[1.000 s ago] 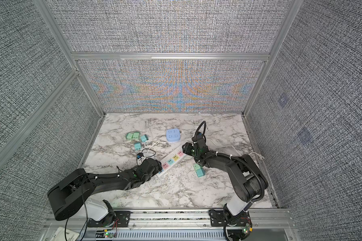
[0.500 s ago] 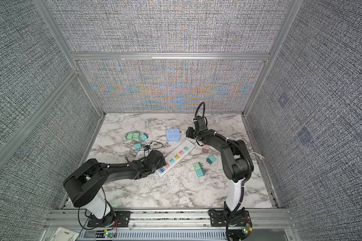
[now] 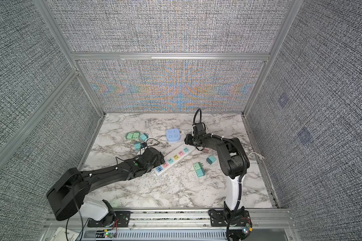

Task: Insert plugs into power strip
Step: Rotate the socket at the center of the table.

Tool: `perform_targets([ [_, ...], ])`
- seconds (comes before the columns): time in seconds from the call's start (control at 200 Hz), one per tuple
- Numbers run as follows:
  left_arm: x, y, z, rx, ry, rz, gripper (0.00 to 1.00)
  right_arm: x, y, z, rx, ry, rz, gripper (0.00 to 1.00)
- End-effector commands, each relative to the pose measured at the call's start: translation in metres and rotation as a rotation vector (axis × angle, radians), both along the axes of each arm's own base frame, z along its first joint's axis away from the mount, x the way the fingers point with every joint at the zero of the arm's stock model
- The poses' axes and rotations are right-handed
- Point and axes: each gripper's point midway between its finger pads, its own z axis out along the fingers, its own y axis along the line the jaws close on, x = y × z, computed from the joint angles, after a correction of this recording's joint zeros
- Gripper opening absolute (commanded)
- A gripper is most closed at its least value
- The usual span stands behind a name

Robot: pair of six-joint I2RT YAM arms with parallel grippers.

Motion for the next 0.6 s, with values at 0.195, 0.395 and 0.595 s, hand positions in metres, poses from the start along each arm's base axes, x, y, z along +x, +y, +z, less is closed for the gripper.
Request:
perform_targets([
  [0.195, -0.04, 0.046, -0.006, -0.073, 0.049, 0.115, 0.92, -0.062, 0.006, -0.005, 0.125, 0.029, -0.091, 0.55],
  [0.395, -0.047, 0.069, -0.022, -0.064, -0.019, 0.145, 0.92, -0.094, 0.021, -0.003, 0.176, 0.002, -0.107, 0.55],
  [0.595, -0.05, 0.085, -0.032, 0.013, -0.022, 0.167, 0.92, -0.116, 0.024, 0.001, 0.185, -0.027, -0.136, 0.55],
])
